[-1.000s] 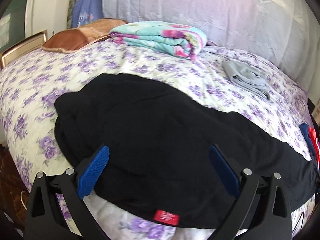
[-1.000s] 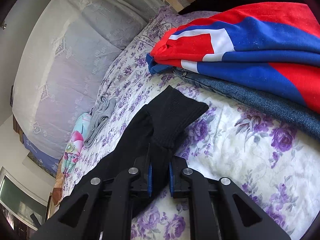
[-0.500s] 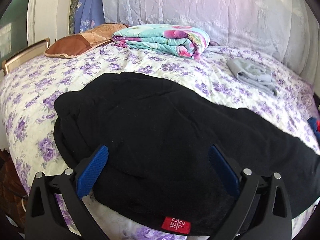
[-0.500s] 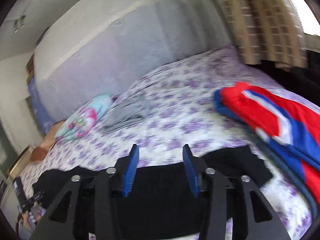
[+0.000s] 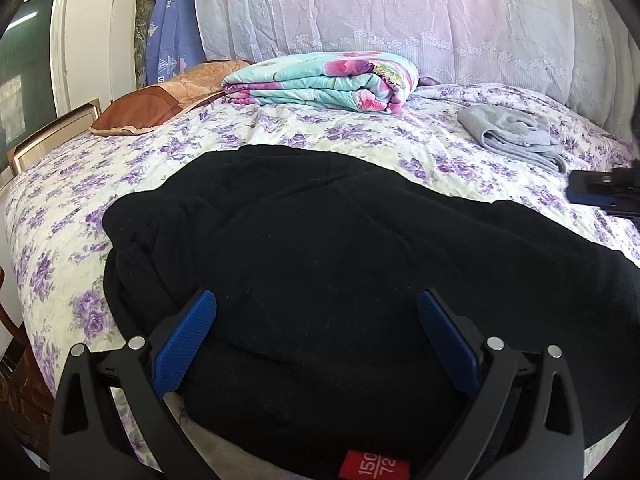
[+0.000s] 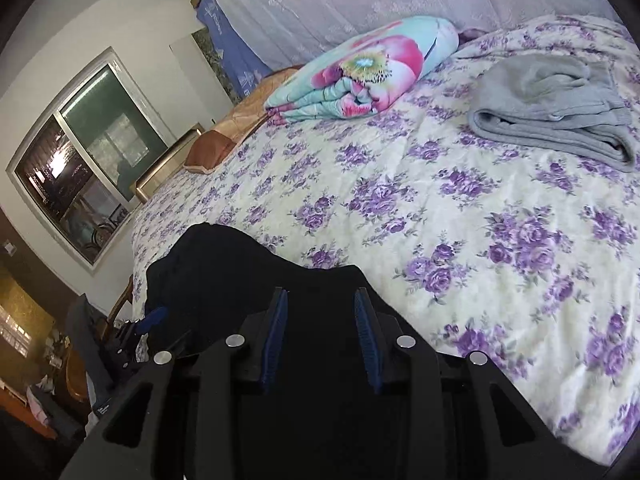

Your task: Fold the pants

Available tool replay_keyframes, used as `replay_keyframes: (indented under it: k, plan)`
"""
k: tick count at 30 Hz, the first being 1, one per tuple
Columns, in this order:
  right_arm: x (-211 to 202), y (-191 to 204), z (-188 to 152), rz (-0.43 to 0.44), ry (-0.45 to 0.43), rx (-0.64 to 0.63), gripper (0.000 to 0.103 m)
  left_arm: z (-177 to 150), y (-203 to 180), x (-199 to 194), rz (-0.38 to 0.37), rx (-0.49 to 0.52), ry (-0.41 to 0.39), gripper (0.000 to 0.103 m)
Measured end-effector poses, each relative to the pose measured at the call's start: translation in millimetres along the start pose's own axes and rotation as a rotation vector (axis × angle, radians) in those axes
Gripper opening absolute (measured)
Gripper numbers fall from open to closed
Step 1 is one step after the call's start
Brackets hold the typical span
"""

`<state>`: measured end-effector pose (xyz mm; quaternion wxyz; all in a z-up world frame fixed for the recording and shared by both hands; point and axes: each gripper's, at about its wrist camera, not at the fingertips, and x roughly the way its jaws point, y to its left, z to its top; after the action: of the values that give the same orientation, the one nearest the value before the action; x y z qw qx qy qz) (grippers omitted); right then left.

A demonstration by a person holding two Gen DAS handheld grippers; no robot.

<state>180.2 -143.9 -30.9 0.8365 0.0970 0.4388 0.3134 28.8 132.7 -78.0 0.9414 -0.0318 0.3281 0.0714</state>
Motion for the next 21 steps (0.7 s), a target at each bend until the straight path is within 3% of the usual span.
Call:
replay_keyframes:
  k: [5,9,12,16,21]
  plan:
    - [35,-20,13,0.003,0.087,0.035,0.031,1,1,3,-0.010,0.000,0.000,0.098]
    - [54,-20,6,-0.009,0.140,0.009,0.014,1,1,5,-0.031,-0.005,0.003,0.098]
    - [56,-11,6,-0.032,0.132,-0.052,0.004,1,0,6,-0.034,-0.006,0.003,0.098]
    - [47,1,10,-0.100,0.084,-0.115,0.003,2,0,7,-0.043,-0.010,0.006,0.098]
    - [73,-12,5,-0.146,0.178,-0.113,0.004,2,-2,8,-0.037,-0.004,0.011,0.098]
